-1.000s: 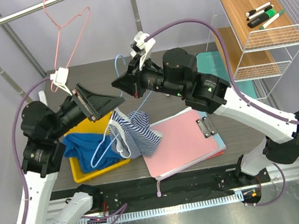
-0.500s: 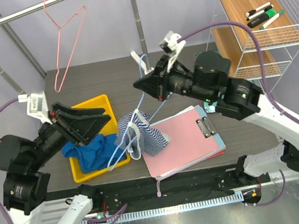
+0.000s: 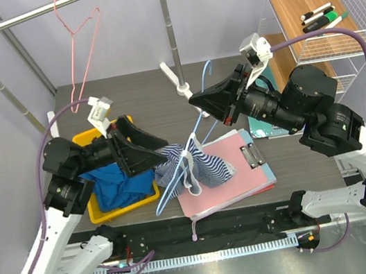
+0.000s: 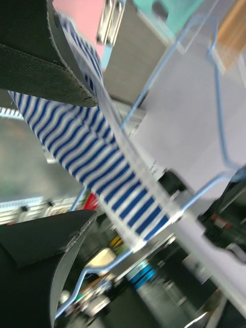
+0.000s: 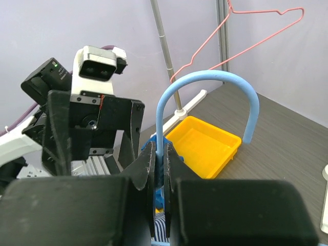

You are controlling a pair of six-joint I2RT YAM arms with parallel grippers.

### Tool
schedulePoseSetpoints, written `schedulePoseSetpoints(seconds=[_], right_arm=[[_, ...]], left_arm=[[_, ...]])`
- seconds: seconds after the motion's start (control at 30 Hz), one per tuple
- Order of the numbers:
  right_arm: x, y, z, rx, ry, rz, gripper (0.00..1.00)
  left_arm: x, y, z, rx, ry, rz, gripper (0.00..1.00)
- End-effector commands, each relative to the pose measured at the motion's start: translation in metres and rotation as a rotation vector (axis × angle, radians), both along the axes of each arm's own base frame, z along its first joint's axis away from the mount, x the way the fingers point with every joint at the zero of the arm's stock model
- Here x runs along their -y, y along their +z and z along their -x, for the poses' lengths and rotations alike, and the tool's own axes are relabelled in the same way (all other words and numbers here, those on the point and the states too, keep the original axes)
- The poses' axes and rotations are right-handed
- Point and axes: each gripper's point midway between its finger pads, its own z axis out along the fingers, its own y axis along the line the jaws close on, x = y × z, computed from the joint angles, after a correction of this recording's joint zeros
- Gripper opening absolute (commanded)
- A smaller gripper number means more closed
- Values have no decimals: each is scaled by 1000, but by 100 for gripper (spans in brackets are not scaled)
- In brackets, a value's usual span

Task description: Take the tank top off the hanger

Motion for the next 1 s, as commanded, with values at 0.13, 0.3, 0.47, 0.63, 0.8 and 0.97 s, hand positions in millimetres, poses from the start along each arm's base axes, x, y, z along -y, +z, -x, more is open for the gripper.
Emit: schedulePoseSetpoints(seconds=[0.13, 0.3, 0.47, 0.63, 0.8, 0.97], right_arm=[[6, 23, 2, 49, -5, -56, 1], [7, 25, 6, 53, 6, -62, 1], [8, 25, 7, 55, 10, -72, 1], [3, 27, 15, 63, 63, -83, 1], [0, 25, 14, 57, 67, -85, 1], [4, 23, 13, 53, 48, -90, 1]], left_arm=[[25, -3, 45, 188, -221, -16, 84], [20, -13, 38, 224, -133, -45, 82], [27, -25, 30, 167, -144, -74, 76], [29, -20, 28, 167, -138, -66, 71], [30, -17, 27, 159, -137, -60, 52], [24, -8, 26, 159, -79, -46, 4]])
